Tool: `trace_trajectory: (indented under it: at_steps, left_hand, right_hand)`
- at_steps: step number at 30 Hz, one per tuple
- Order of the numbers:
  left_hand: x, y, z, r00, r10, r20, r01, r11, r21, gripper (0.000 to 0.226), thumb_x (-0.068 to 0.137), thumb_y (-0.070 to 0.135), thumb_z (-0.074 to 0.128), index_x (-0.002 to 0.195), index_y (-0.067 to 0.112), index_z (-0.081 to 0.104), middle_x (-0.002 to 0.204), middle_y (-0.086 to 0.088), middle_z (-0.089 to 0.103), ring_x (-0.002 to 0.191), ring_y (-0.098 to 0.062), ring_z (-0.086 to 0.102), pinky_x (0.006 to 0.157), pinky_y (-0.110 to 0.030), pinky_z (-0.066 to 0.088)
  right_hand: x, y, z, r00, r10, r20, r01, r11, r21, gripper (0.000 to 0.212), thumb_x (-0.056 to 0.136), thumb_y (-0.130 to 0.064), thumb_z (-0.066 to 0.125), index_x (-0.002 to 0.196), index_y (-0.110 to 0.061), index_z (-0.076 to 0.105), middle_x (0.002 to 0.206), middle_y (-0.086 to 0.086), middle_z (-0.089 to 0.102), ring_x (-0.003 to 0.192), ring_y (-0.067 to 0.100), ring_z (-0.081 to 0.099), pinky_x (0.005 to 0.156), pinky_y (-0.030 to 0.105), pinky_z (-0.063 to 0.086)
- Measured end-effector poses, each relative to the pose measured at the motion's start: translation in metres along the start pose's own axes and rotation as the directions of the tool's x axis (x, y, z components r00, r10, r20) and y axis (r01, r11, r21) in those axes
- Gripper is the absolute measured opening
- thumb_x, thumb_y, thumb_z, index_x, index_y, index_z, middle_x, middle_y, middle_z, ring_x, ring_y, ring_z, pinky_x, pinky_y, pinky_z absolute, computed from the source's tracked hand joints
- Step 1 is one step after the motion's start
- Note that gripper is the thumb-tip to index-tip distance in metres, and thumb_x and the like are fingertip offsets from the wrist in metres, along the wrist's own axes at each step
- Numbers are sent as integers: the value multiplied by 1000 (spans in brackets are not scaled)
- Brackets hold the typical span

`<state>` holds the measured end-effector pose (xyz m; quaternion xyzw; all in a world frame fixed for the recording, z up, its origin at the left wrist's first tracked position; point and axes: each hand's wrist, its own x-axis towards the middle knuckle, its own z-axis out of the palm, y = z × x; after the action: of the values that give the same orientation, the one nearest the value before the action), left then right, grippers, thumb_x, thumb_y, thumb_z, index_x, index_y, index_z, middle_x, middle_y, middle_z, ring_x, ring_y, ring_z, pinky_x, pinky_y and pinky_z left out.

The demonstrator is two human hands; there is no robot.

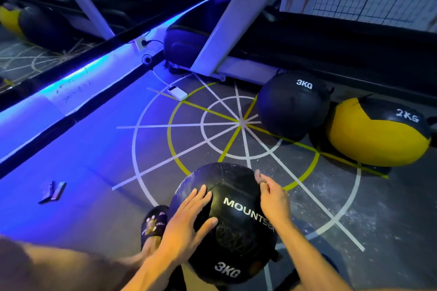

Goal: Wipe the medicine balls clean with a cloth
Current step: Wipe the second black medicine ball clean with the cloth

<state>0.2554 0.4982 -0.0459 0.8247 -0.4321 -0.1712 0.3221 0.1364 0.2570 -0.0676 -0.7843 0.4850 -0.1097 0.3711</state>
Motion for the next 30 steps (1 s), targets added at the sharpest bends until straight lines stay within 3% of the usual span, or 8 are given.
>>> trace_trajectory:
  at_steps: [6, 9, 11, 14, 18, 22, 25, 30]
  left_hand:
    - [6, -3, -1, 1000, 0, -3, 0, 1000, 23, 71, 95, 75, 45, 156, 39, 37, 163, 32, 18, 153, 7, 7, 125, -27, 18]
    - [9, -4, 0, 1000, -3, 14, 3, 1000, 0, 71, 94, 77, 43, 156, 42, 36, 163, 33, 18, 153, 8, 7, 124, -25, 18]
    - [15, -6, -1, 999, 15, 34, -15, 1000, -14, 71, 94, 76, 43, 156, 42, 35, 164, 32, 17, 153, 8, 6, 125, -27, 18]
    - [29, -11, -5, 999, 8, 42, -7, 1000, -26, 73, 93, 77, 42, 156, 41, 36, 163, 32, 18, 152, 9, 5, 127, -29, 18]
    - [30, -24, -15, 998, 24, 52, -22, 999, -43, 72, 92, 79, 44, 154, 46, 33, 160, 38, 18, 153, 8, 8, 124, -26, 18]
    - [24, -26, -12, 997, 42, 59, -38, 997, -65, 67, 94, 71, 52, 155, 47, 35, 162, 36, 18, 152, 9, 7, 124, -23, 15]
    - [20, -22, -4, 996, 65, 54, -61, 995, -80, 66, 96, 67, 55, 155, 45, 36, 162, 35, 18, 152, 9, 5, 124, -19, 11]
    - [17, -26, -8, 996, 75, 39, -71, 992, -102, 64, 96, 66, 55, 154, 44, 38, 161, 35, 19, 152, 9, 6, 122, -14, 6]
  right_hand:
    - [-27, -55, 14, 766, -594, 246, 606, 795, 34, 40, 106, -12, 47, 140, -25, 61, 140, -6, 60, 123, 1, 55, 103, 17, 40]
    - [13, -37, -11, 934, -320, 160, 327, 945, -24, 30, 107, -18, 47, 120, -31, 71, 112, -4, 70, 77, 0, 61, 68, 17, 44]
    - [24, -34, -17, 989, -88, 116, 98, 992, -78, 30, 107, -22, 45, 118, -34, 70, 115, -5, 73, 90, 11, 65, 72, 28, 48]
    - [8, -70, 5, 971, -197, 136, 197, 980, 11, 33, 108, -22, 46, 130, -33, 67, 134, -14, 60, 123, 9, 54, 106, 29, 40]
    - [-17, -101, 30, 759, -555, 341, 586, 810, 16, 40, 106, -14, 46, 138, -30, 63, 144, -9, 58, 134, 4, 47, 113, 20, 32]
    - [21, -66, 17, 927, -330, 180, 338, 941, -15, 28, 107, -21, 48, 121, -32, 70, 119, -4, 67, 101, 7, 60, 86, 21, 44]
    - [45, -55, 8, 989, -38, 146, 54, 993, -107, 27, 108, -27, 45, 109, -38, 69, 119, -6, 71, 115, 20, 61, 97, 40, 49]
    - [-4, -123, 42, 869, -342, 357, 371, 929, -12, 32, 106, -15, 46, 120, -27, 72, 106, -20, 63, 107, 8, 58, 101, 32, 46]
